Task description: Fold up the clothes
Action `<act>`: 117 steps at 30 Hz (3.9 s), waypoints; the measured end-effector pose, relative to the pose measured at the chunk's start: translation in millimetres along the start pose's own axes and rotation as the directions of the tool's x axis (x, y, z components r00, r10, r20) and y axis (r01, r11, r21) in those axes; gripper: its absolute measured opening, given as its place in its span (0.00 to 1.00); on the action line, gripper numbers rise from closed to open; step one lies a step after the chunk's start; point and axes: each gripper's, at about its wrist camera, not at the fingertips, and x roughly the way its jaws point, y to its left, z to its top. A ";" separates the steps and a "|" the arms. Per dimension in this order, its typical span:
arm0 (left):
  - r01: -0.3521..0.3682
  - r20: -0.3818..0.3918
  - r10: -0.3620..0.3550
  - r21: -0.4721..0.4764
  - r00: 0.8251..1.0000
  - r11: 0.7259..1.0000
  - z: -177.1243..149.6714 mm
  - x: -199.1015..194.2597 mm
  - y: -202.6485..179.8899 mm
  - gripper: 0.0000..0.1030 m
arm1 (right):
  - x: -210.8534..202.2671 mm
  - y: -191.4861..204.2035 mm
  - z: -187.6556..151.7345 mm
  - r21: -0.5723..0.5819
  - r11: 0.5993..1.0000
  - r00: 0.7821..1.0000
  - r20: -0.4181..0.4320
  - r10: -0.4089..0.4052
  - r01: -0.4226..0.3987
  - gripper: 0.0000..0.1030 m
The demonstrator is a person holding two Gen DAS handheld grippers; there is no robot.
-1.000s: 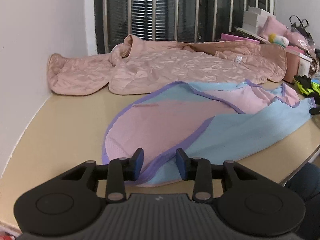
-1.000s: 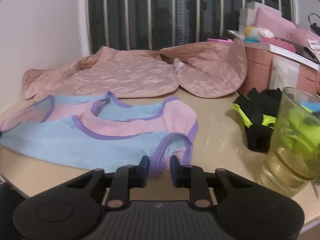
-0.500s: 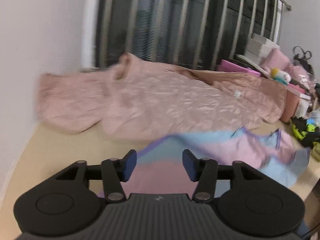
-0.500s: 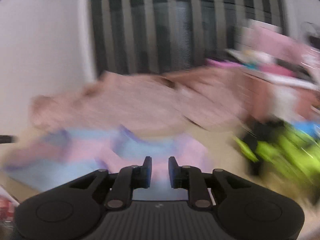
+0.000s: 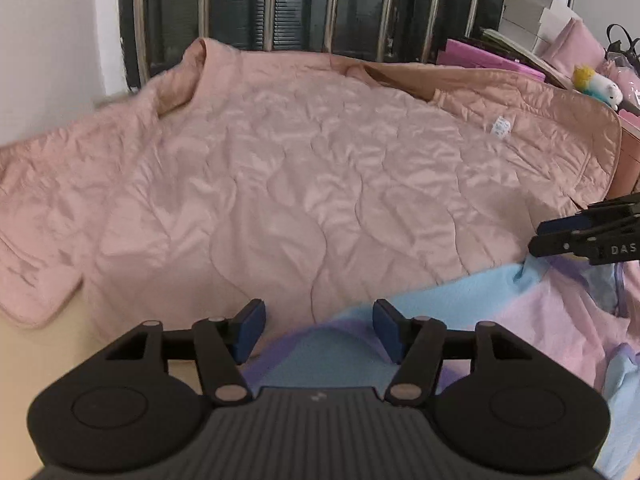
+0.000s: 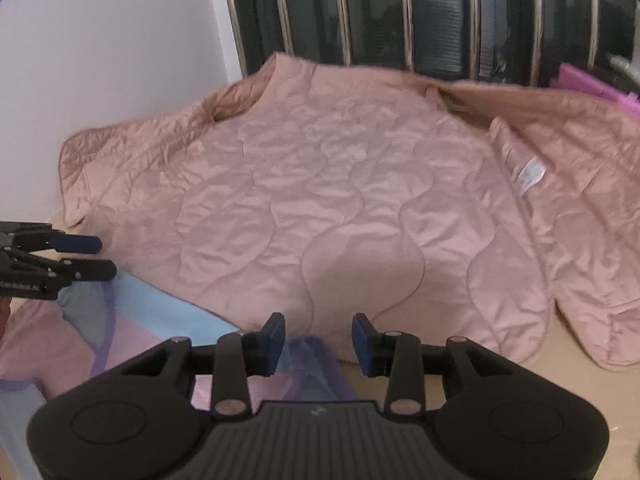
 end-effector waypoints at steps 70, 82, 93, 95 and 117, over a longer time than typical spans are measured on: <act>-0.040 0.182 0.071 -0.167 0.981 0.985 -103.0 -133.3 15.8 0.12 | -179.2 -28.1 -168.5 0.066 0.979 0.898 0.390 -0.203 0.193 0.45; -0.098 0.085 0.108 -0.109 0.991 0.989 -114.3 -103.8 2.0 0.21 | -98.0 -65.0 -106.0 0.156 0.962 0.960 0.137 -0.245 0.223 0.03; -0.112 0.137 0.138 -0.183 0.981 0.977 -123.0 -139.6 10.3 0.36 | -153.0 -35.0 -142.6 0.189 0.885 0.831 0.307 -0.464 0.425 0.65; -0.088 0.150 0.121 -0.208 0.981 0.974 -128.6 -145.5 4.5 0.39 | -151.5 -36.6 -152.9 0.236 0.886 0.847 0.275 -0.455 0.400 0.64; 0.131 0.242 -0.121 -0.029 0.963 0.991 -62.0 -59.1 -180.0 0.52 | -155.9 -24.2 -178.8 0.333 0.851 0.833 0.248 -0.495 0.406 0.54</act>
